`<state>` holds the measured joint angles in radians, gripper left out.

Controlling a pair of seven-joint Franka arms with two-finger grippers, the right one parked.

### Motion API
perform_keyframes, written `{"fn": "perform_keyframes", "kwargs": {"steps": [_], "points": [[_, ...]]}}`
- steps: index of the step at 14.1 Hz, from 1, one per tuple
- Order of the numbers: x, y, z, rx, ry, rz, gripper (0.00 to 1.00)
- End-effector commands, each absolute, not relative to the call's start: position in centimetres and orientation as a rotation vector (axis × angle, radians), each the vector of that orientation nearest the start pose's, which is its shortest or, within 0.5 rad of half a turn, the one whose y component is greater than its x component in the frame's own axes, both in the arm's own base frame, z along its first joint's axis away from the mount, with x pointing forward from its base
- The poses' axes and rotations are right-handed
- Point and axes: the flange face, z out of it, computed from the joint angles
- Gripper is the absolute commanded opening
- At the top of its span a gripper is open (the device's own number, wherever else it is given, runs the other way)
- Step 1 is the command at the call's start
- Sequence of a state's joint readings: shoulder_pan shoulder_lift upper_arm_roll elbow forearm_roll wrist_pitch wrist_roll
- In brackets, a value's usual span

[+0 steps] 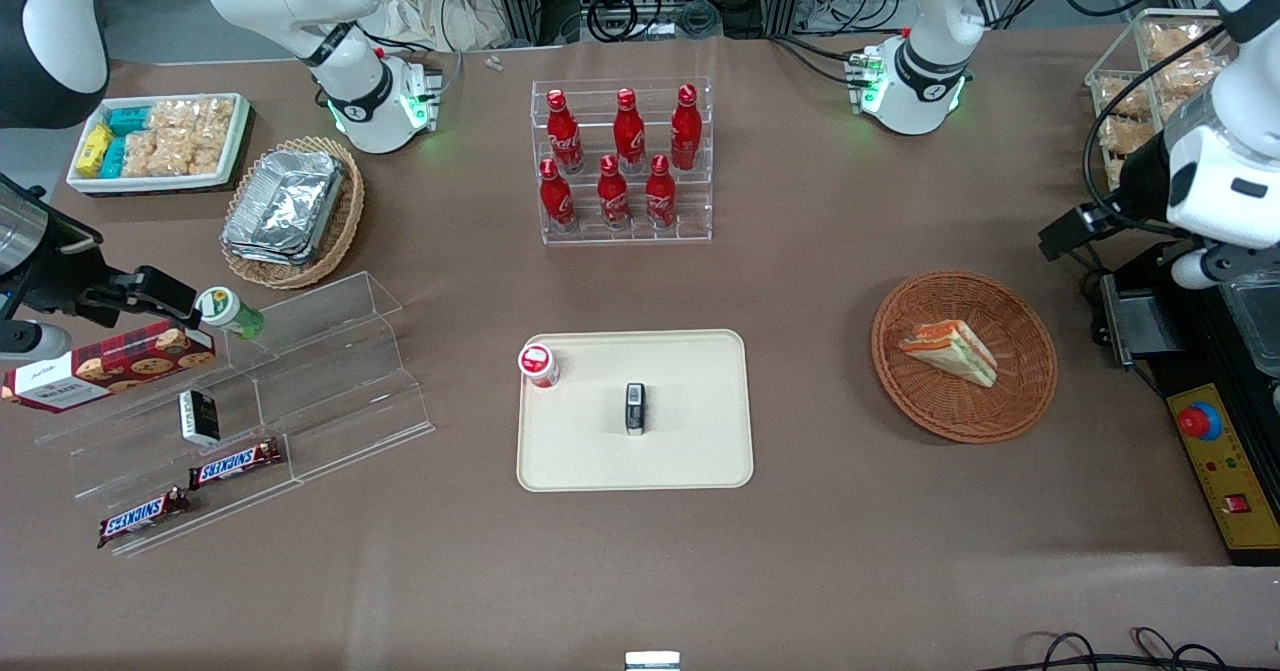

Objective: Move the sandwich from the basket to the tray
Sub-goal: 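Move the left gripper over the wicker basket and lower onto the sandwich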

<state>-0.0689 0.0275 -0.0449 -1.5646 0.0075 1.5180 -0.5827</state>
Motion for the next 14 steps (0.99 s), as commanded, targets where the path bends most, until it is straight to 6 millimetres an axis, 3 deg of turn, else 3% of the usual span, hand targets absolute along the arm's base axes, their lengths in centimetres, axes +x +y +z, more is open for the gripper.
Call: {"fn": "perform_keyframes", "kwargs": {"steps": [1, 4, 6, 9, 14], "points": [[55.5, -4.6, 58.5, -2.942, -0.936, 0.142, 1.00], [55.4, -4.2, 54.2, -2.873, -1.115, 0.134, 1.00], [55.2, -2.7, 50.9, -2.851, -1.223, 0.126, 1.00], [54.8, -1.7, 45.0, -2.829, -1.329, 0.143, 1.00], [54.9, -2.1, 37.2, -2.795, -1.452, 0.138, 1.00]]}}
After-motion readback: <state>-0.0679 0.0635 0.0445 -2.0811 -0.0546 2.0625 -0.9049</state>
